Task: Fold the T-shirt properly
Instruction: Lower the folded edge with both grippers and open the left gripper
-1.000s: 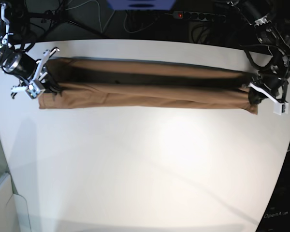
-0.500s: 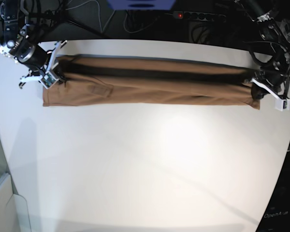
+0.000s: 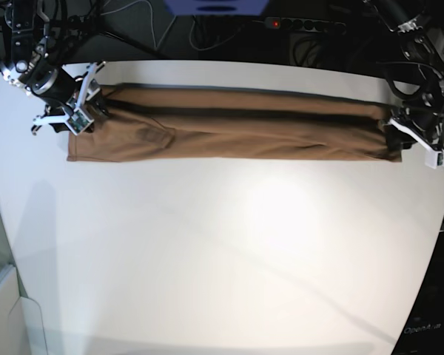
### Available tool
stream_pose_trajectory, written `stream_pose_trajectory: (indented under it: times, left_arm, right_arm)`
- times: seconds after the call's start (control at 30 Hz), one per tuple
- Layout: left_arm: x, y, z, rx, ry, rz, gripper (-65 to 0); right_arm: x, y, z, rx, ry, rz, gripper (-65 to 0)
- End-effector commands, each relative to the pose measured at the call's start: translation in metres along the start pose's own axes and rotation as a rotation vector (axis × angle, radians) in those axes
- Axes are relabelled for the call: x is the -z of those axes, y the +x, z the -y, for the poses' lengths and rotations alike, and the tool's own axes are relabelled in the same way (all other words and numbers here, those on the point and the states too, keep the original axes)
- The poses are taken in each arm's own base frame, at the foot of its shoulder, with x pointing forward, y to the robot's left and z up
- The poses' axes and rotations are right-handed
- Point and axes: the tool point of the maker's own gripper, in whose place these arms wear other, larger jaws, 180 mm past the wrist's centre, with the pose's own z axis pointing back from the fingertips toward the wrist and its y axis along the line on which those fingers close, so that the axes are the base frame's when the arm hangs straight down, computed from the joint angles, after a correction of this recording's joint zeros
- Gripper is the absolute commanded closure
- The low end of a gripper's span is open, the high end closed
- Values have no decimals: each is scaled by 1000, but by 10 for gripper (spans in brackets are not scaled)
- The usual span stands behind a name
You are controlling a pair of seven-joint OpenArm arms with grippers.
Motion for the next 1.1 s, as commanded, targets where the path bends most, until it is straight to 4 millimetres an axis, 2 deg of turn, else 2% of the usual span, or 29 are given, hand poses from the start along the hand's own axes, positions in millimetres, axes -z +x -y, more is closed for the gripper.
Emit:
stream_pose_trajectory:
  times: [0.0, 0.1, 0.17, 0.27, 0.33, 0.43, 0.47, 0.6, 0.67, 0.8, 0.93, 1.07]
  left_arm:
    - [-4, 14, -3, 13, 2, 46, -221]
    - [-6, 10, -3, 11, 1, 37, -335]
    - [-6, 10, -4, 10, 3, 37, -379]
    - [-7, 11, -4, 11, 5, 42, -385]
    - [-11, 12, -11, -4, 25, 50, -385]
    - [-15, 15, -18, -16, 42, 61, -385]
    - [-14, 13, -18, -20, 41, 58, -385]
    - [-15, 13, -19, -20, 43, 60, -385]
    - [-14, 11, -19, -21, 43, 55, -385]
    - [-14, 11, -19, -20, 44, 56, -385]
    - [-15, 15, -22, -11, 49, 56, -385]
    - [-15, 15, -22, -12, 48, 57, -385]
  right_arm:
    - [-5, 7, 11, -7, -26, 29, -271]
    - [-13, 5, 28, 27, -91, 35, -267]
    - [-21, 2, 46, 61, -160, 38, -267]
    - [-35, 1, 75, 119, -274, 58, -267]
    - [-48, -2, 94, 178, -365, 75, -267]
    - [-59, -3, 113, 224, -452, 94, -255]
    - [-60, -3, 116, 226, -461, 96, -228]
    - [-56, -1, 114, 231, -450, 99, -64]
    - [-51, 0, 108, 225, -426, 98, -23]
    - [-34, -5, 87, 257, -364, 51, -9]
    - [-21, 0, 70, 276, -319, 48, -9]
    - [-15, 2, 63, 291, -303, 52, -9]
